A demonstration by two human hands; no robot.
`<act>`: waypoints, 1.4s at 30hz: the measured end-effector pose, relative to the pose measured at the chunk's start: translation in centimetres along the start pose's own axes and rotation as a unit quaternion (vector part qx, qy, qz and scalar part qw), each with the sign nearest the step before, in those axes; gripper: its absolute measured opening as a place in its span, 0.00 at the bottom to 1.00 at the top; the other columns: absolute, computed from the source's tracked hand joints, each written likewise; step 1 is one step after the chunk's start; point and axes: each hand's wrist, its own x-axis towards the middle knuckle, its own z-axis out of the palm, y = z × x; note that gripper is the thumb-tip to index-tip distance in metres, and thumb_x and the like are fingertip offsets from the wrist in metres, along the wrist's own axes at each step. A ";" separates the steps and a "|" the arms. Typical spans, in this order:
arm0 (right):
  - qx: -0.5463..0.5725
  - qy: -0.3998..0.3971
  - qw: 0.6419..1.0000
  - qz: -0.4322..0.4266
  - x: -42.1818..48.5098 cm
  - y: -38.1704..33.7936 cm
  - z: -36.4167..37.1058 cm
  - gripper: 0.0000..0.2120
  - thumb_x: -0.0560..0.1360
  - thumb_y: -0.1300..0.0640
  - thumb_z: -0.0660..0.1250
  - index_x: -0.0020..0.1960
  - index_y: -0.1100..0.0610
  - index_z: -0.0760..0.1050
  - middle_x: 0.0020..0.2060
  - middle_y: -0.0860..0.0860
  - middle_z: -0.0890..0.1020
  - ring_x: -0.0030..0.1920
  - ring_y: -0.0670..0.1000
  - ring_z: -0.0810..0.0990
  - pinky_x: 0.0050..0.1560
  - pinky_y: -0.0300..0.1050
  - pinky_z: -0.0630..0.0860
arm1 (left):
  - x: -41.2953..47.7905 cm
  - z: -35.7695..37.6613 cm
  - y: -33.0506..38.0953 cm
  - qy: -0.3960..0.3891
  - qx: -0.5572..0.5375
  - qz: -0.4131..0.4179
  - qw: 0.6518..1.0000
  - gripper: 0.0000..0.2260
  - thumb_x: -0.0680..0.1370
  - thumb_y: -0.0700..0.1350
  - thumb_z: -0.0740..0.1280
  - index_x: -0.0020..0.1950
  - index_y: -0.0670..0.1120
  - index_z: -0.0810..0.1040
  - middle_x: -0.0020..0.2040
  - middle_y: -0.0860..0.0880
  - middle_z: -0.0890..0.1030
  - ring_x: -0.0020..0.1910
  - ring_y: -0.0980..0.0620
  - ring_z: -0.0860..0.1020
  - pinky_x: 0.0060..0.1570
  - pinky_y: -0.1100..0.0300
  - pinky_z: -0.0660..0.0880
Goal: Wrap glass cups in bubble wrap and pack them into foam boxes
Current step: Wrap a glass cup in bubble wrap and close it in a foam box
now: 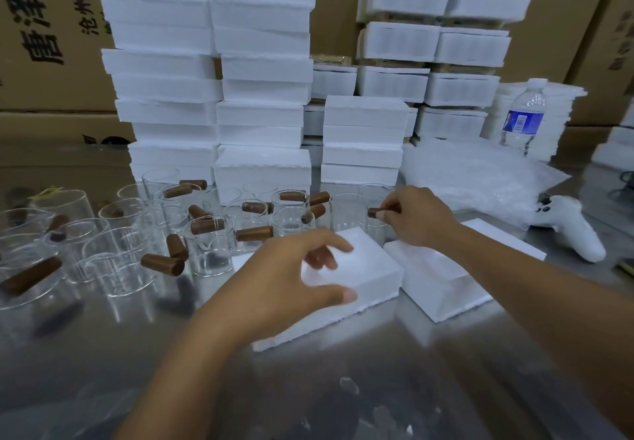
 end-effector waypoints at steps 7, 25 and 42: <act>0.227 0.098 0.968 -0.043 -1.8 -0.9 -2.3 0.07 0.78 0.55 0.63 0.49 0.55 0.79 0.39 0.51 0.80 0.45 0.54 0.79 0.50 0.53 0.78 | 0.8 -0.4 1.0 0.206 -0.331 -0.057 0.919 0.27 0.60 0.61 0.70 0.57 0.58 0.75 0.53 0.58 0.80 0.51 0.63 0.80 0.52 0.63 0.76; 0.405 -0.067 0.901 -0.139 -5.1 -0.3 -4.4 0.08 0.70 0.44 0.66 0.42 0.45 0.82 0.35 0.43 0.83 0.33 0.38 0.77 0.37 0.29 0.72 | 1.7 0.6 1.9 0.151 -0.534 -0.114 0.824 0.21 0.63 0.53 0.70 0.53 0.45 0.80 0.50 0.39 0.83 0.47 0.44 0.84 0.48 0.57 0.81; -0.152 0.043 0.981 0.115 6.0 15.1 -3.5 0.26 0.82 0.51 0.52 0.77 0.46 0.46 0.77 0.48 0.48 0.76 0.56 0.40 0.71 0.63 0.40 | 2.7 0.5 0.2 0.287 -0.575 -0.103 0.759 0.23 0.61 0.53 0.69 0.53 0.46 0.79 0.49 0.44 0.83 0.45 0.46 0.84 0.38 0.57 0.82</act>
